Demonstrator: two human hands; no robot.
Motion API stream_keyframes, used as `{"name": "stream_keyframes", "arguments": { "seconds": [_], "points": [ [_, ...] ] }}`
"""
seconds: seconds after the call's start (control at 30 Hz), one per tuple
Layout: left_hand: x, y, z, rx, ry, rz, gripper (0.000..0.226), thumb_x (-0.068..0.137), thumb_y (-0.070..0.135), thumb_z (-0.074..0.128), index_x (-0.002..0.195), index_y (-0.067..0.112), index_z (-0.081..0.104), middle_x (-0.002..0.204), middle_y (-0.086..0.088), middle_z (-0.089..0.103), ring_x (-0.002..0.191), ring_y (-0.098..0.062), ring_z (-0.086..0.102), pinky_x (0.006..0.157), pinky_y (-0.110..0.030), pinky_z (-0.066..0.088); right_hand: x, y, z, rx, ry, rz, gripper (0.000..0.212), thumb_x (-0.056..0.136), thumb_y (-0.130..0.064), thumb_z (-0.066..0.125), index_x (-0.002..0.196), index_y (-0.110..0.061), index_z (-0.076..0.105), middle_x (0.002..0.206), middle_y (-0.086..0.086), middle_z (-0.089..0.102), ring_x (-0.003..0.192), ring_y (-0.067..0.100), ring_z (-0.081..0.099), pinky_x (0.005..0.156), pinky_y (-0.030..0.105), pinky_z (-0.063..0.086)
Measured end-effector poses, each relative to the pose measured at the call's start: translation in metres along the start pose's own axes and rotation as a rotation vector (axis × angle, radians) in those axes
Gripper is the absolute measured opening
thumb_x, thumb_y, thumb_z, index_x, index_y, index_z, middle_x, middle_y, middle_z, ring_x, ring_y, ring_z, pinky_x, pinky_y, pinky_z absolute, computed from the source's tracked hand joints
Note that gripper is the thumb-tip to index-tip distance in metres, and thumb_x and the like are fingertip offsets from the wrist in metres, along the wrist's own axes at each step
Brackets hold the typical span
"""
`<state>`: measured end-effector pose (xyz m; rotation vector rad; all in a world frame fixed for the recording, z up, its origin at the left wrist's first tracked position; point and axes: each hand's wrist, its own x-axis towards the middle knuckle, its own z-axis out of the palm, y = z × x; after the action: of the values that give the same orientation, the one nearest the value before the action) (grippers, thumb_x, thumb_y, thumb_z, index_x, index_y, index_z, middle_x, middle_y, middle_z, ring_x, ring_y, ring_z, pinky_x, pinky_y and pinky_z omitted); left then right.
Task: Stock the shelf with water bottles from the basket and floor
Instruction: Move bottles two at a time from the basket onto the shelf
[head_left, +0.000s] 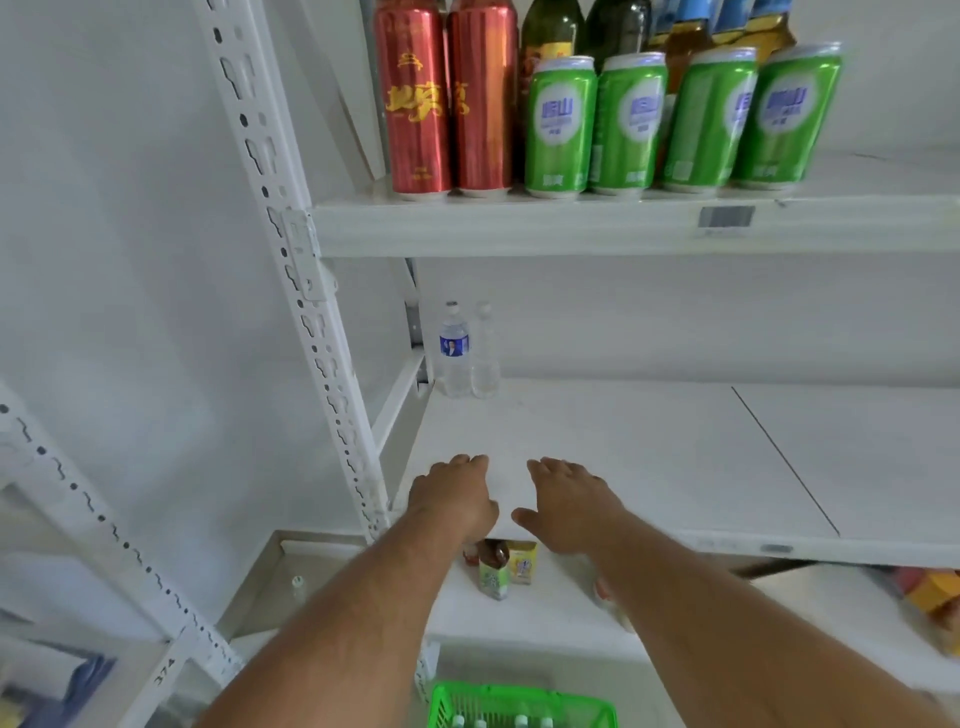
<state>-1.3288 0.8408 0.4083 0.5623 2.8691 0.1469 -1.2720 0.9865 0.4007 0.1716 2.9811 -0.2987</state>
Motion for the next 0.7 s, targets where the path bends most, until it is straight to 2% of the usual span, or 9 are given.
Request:
{"name": "stream_keyframes", "arguments": {
  "seconds": [0.23,0.33,0.5,0.7],
  "points": [
    [-0.067,0.038,0.055,0.008,-0.106,-0.03,0.062,0.088,0.04,0.054,0.145,0.025,0.036,0.147,-0.001,0.042,0.129,-0.029,0.045,0.103,-0.044,0.042,-0.072,0.039,0.052,0.036,-0.085,-0.017,0.072,0.092,-0.058,0.051,0.146,-0.012,0.037,0.148,0.008,0.043,0.135,0.033,0.042,0.107,0.046,0.04],
    [-0.091,0.041,0.08,0.018,-0.146,-0.052,0.063,0.089,0.042,0.056,0.145,0.025,0.034,0.148,-0.001,0.042,0.131,-0.027,0.045,0.102,-0.043,0.043,-0.095,0.044,0.081,0.036,-0.164,-0.002,0.075,0.092,-0.058,0.05,0.149,-0.012,0.033,0.151,0.01,0.039,0.137,0.035,0.039,0.109,0.05,0.039],
    [-0.122,0.028,0.118,-0.008,-0.221,-0.075,0.073,0.089,0.042,0.056,0.152,0.026,0.024,0.155,0.001,0.034,0.135,-0.026,0.041,0.106,-0.043,0.041,-0.125,0.04,0.119,0.065,-0.234,0.003,0.068,0.093,-0.056,0.052,0.142,-0.011,0.038,0.143,0.011,0.045,0.13,0.033,0.044,0.103,0.047,0.043],
    [-0.14,-0.008,0.157,-0.098,-0.293,-0.102,0.069,0.088,0.044,0.058,0.149,0.027,0.03,0.151,0.0,0.04,0.133,-0.028,0.044,0.105,-0.043,0.042,-0.141,0.025,0.155,0.101,-0.305,0.081,0.069,0.094,-0.054,0.052,0.145,-0.011,0.035,0.146,0.011,0.042,0.133,0.033,0.042,0.106,0.047,0.042]
  ]
}}
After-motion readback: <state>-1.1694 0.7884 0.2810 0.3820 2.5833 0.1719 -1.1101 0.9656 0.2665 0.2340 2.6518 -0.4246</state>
